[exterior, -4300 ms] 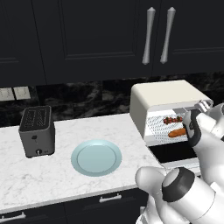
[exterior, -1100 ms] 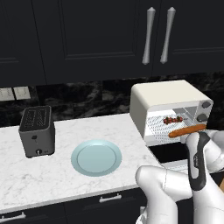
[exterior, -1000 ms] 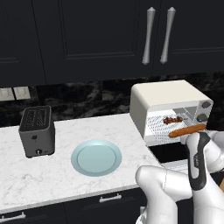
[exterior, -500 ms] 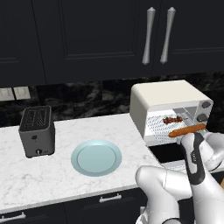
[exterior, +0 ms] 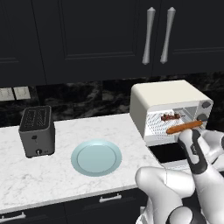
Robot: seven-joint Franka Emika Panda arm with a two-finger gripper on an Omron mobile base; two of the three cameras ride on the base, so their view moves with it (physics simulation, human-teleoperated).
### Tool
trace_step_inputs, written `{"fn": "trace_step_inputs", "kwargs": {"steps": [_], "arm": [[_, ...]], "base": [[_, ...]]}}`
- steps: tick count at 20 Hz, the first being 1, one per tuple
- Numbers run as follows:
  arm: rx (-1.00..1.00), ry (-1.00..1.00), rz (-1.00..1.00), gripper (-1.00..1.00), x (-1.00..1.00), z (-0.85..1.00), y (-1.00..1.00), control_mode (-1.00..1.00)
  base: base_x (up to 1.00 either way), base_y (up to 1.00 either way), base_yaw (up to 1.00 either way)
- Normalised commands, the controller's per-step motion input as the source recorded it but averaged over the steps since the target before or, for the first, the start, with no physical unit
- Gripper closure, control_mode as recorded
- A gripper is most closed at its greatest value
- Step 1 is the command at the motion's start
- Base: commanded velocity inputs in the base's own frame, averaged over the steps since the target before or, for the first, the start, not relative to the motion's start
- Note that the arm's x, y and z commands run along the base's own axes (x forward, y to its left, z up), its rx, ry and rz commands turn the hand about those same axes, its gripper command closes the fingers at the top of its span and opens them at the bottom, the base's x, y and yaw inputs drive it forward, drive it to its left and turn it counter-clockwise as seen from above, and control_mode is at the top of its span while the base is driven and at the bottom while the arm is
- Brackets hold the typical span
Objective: Pick up the kebab skewer and baguette bread, and place them inside the toaster oven. Close the toaster oven door and start by setting the timer.
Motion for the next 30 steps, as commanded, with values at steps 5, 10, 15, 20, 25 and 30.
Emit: {"fn": "trace_step_inputs", "kwargs": {"steps": [5, 10, 15, 20, 25, 30], "arm": [[0.0, -0.01, 0.0, -1.0, 0.24, 0.0, 0.0, -1.0], [0.0, -0.01, 0.0, -1.0, 0.27, 0.0, 0.0, -1.0], [0.0, -0.02, 0.0, -1.0, 0.3, 0.0, 0.01, -1.0], [0.0, -0.03, 0.0, -1.0, 0.32, 0.0, 0.0, -1.0], [0.0, -0.01, 0.0, -1.0, 0.34, 0.0, 0.0, -1.0], [0.0, 0.0, 0.0, -1.0, 0.26, 0.0, 0.0, -1.0]], "base": [[0.0, 0.0, 0.0], [0.0, 0.0, 0.0], [0.0, 0.0, 0.0], [0.0, 0.0, 0.0], [0.0, 0.0, 0.0], [0.0, 0.0, 0.0]]}}
